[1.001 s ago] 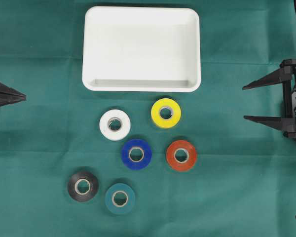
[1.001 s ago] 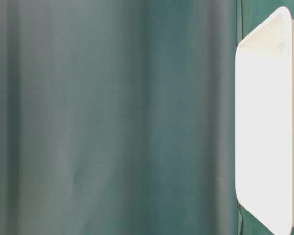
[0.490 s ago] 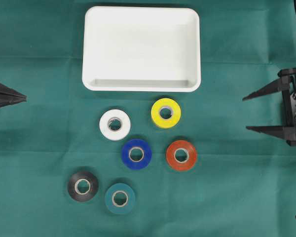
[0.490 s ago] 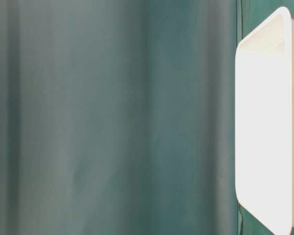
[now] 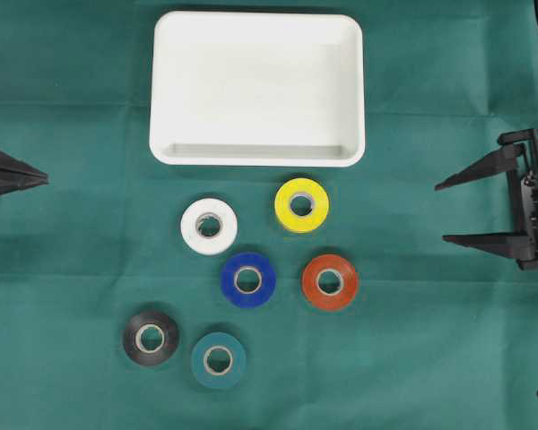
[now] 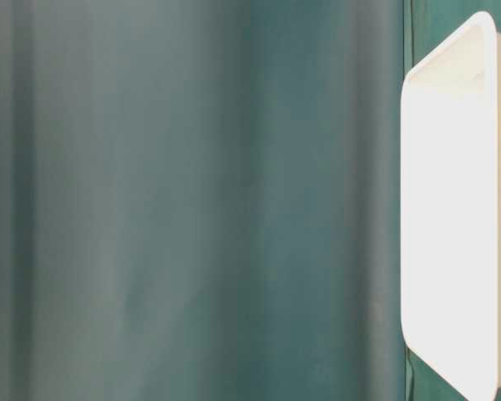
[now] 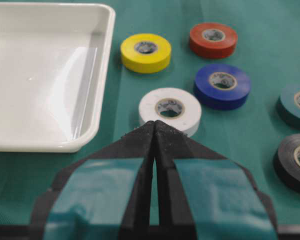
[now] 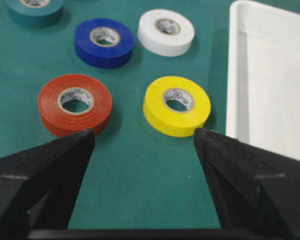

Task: Put the tape into the white case with the right arm.
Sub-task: 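Move the right gripper over the white tape roll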

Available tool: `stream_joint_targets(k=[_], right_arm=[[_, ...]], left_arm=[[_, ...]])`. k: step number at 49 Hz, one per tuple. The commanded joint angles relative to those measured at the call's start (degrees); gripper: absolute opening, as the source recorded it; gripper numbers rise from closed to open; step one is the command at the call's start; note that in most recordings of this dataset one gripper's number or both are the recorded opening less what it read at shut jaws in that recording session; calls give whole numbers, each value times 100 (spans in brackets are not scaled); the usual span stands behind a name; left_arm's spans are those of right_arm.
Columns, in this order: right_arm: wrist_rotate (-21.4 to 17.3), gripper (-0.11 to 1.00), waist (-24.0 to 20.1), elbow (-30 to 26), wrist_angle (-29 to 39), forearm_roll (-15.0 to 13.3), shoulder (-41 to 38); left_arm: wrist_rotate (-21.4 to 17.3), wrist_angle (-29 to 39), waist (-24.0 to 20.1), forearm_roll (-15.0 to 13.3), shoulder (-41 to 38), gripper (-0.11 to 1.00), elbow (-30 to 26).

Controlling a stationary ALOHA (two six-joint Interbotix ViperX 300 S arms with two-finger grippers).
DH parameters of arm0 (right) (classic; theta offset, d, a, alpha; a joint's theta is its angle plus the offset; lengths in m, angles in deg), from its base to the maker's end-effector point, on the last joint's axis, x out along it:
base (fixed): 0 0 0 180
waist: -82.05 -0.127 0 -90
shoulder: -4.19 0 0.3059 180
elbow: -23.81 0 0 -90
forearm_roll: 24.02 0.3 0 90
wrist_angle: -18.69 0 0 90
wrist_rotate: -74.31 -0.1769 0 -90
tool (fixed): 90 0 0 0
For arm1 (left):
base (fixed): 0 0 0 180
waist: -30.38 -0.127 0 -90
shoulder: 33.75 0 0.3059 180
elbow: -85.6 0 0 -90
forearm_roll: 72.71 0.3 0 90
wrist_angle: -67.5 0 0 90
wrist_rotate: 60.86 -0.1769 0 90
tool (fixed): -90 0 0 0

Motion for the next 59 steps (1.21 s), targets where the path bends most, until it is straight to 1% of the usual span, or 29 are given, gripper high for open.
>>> stream_joint_targets(k=[1,14,27,32,50,59], right_arm=[[-9,54,0,-308,-62,-9,-352],[-9,54,0,-984,-88,-9,-1556],[-9,54,0,-1731,-492,-9,-2769],[0,54,0,-2021,-536,-9,-3226],[9,54,0,-3489,-527,-9,-4869],[9,54,0,-4043,-501,-9,-5511]], left_arm=[[-9,-18,9,0,-35,0,-62],[0,-18,0,0,-35,0,-35],[0,-18,9,0,-35,0,18],[9,-26,9,0,-35,0,18],[0,-18,9,0,-35,0,44],[0,-26,9,0,-35,0,53]])
